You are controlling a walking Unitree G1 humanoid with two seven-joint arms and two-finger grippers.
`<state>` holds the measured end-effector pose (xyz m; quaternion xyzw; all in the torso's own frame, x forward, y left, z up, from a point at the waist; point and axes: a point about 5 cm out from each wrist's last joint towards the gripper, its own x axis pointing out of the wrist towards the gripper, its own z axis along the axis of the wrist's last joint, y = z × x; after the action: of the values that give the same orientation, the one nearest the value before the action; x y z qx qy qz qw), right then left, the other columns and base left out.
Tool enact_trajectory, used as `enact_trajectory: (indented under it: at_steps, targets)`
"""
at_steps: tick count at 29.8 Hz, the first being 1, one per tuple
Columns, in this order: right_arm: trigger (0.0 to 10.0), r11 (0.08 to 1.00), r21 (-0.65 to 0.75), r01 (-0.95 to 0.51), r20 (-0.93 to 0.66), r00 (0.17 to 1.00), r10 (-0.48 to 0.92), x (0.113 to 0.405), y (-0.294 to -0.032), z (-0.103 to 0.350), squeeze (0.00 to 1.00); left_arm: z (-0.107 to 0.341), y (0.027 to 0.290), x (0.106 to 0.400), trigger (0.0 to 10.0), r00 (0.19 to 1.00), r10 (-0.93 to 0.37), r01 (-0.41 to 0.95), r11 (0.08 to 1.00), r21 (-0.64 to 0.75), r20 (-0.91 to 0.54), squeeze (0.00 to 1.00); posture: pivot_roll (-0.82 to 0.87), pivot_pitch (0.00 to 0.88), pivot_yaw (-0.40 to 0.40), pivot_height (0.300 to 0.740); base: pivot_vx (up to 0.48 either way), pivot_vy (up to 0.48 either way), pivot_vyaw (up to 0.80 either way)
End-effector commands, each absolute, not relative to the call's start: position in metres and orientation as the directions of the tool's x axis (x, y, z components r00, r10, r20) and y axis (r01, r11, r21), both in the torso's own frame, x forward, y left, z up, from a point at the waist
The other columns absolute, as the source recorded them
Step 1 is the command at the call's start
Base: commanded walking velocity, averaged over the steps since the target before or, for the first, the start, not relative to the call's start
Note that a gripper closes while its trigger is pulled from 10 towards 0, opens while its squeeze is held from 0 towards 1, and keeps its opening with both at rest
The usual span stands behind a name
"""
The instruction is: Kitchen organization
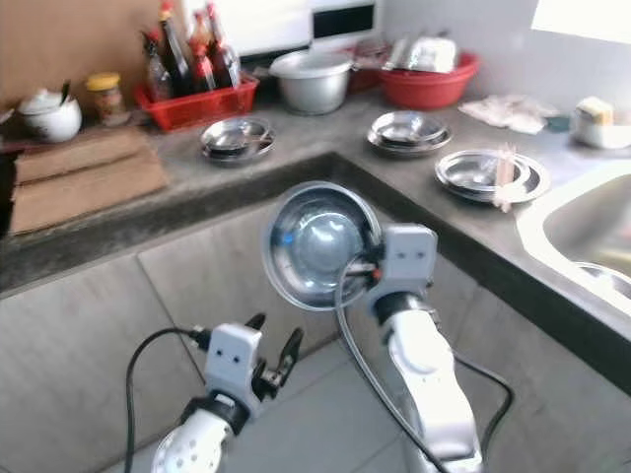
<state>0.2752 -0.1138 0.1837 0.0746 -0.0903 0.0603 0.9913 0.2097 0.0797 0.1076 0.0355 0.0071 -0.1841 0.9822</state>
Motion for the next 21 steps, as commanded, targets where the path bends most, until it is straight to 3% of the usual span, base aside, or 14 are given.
enact_trajectory:
  at_steps: [1,16,21]
  targets:
    - [10.0,0.978,0.133,-0.16,0.217,0.968,0.129,0.2728,-0.1063,0.1908,0.0,0.1079,0.083,0.2098,10.0,0.935,-0.353,0.354,0.933,0.064,-0.028,0.0,0.01,0.015,-0.001,0.74,0.0,0.349,-0.8]
    - [10.0,0.98,0.131,-0.147,0.212,0.97,0.117,0.2716,-0.107,0.1892,0.0,0.108,0.0833,0.2102,10.0,0.933,-0.358,0.359,0.931,0.064,-0.031,0.0,0.01,0.024,0.004,0.74,0.0,0.354,-0.8]
    - [10.0,0.981,0.133,-0.144,0.21,0.971,0.115,0.2719,-0.1066,0.1891,0.0,0.1087,0.0835,0.2108,10.0,0.933,-0.358,0.359,0.931,0.065,-0.029,0.0,0.01,0.029,0.005,0.74,0.0,0.0,-0.8]
